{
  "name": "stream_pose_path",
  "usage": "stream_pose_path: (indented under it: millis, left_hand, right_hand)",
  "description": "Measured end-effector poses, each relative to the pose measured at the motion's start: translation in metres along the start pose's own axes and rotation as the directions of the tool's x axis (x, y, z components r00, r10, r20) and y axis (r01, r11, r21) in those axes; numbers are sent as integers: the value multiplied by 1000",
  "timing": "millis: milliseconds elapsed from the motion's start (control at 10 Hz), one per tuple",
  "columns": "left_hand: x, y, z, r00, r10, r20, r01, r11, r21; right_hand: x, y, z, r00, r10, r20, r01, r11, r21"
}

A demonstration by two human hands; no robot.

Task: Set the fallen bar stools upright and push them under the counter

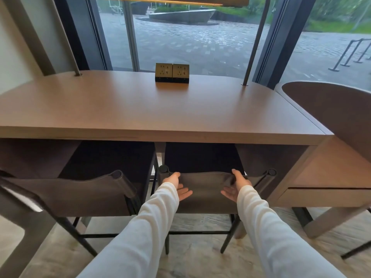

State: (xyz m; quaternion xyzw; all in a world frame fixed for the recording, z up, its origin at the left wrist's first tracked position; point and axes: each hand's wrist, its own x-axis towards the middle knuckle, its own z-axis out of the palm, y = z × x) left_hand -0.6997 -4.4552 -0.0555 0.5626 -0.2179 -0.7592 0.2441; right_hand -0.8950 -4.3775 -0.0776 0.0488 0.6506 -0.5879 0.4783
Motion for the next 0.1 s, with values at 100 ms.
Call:
stream_pose_path:
  millis: [100]
  left_hand:
    - [-5,-1,-17,999,-3,46,-2,994,106]
  right_hand:
    - [-14,9,3,998,-65,-25,63,995,-77]
